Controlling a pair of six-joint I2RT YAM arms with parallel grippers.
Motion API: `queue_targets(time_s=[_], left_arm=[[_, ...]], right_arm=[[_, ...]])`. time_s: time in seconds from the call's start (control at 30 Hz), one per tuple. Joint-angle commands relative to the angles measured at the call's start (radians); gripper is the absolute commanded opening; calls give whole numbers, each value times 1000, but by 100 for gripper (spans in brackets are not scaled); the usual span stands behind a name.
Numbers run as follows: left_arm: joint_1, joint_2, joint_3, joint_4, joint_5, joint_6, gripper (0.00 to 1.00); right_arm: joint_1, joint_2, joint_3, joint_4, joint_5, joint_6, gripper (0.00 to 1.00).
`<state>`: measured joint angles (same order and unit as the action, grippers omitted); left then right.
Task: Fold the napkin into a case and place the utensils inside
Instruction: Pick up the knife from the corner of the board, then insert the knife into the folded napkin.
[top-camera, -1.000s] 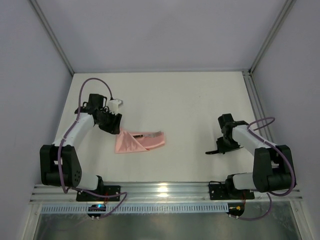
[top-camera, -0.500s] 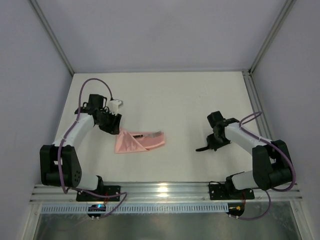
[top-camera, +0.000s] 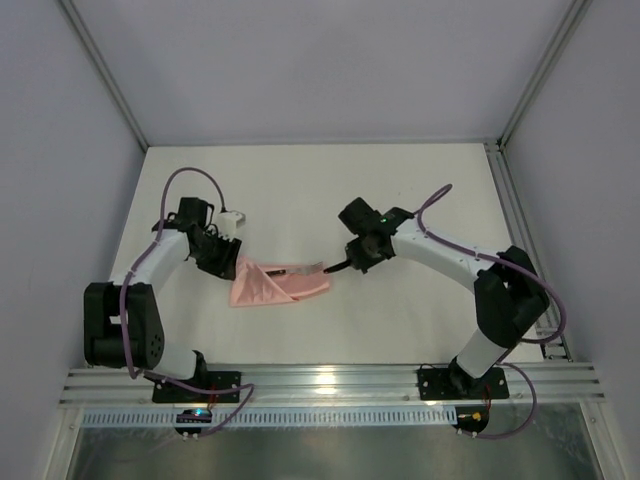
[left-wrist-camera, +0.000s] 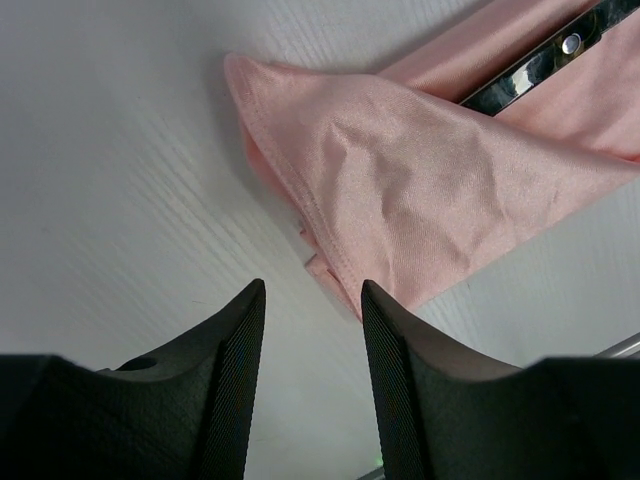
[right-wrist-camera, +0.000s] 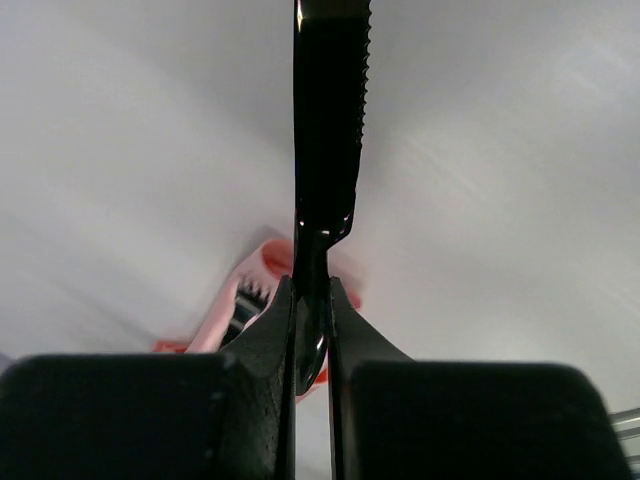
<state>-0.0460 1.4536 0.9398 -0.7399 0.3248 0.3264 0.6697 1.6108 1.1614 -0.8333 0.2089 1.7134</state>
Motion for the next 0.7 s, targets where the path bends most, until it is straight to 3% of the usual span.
queue_targets(time_s=[0.0,0.33,0.67], left_arm=[[8,10,-15,8,20,20,45],[6,39,-44,23,86,17,38],[6,30,-53,8,134,39,27]], right_arm=[[93,101,148,-23,15,127,4],[180,377,409,-134,15,183,3],[257,446,471,-237,-8,235,4]])
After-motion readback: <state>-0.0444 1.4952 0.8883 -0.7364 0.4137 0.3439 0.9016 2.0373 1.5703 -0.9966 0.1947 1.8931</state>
